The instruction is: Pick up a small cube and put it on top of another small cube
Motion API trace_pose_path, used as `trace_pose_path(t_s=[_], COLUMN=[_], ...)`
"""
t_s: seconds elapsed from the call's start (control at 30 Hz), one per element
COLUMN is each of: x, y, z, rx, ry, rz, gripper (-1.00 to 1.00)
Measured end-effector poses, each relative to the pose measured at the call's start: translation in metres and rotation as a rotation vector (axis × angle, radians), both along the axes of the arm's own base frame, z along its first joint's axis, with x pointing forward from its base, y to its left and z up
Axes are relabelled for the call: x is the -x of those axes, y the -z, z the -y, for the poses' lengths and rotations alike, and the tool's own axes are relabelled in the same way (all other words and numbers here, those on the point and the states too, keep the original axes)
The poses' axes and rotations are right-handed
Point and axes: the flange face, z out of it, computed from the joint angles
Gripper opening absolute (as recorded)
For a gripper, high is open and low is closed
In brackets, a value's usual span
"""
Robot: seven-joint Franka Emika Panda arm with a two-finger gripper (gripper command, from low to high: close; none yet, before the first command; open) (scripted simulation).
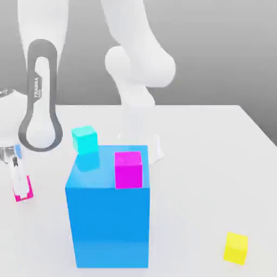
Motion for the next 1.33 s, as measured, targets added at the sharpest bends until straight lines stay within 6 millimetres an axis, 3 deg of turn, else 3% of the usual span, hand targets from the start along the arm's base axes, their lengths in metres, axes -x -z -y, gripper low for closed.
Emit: trace_pose_path(t_s=[0.07,0.13,0.3,0.4,0.5,0.73,0.87,1.0,1.07,1.13,1.17,1.33], x=[0.0,0.0,-0.002,-0.032,-0.062,-0.107,-0.117,-0.114,-0.113,-0.112,-0.112,-0.112], y=[0.003,-0.008,-0.057,-0.094,-0.133,-0.226,-0.277,-0.323,-0.312,-0.287,-0.276,-0.276], z=[0.0,0.0,0.0,-0.016,-0.038,-0.106,-0.157,-0.211,-0.221,-0.223,-0.224,-0.224], rx=[-0.001,0.0,-0.001,-0.01,-0.02,-0.032,-0.026,-0.01,-0.005,-0.004,-0.004,-0.004], ry=[0.001,0.0,0.001,0.015,0.039,0.115,0.152,0.191,0.199,0.201,0.202,0.202], rz=[0.0,0.0,0.002,0.014,0.023,0.026,0.018,0.007,0.005,0.004,0.004,0.004], gripper=[-1.0,-1.0,-1.0,-1.0,-1.0,-1.0,-1.0,-1.0,-1.0,-1.0,1.0,1.0])
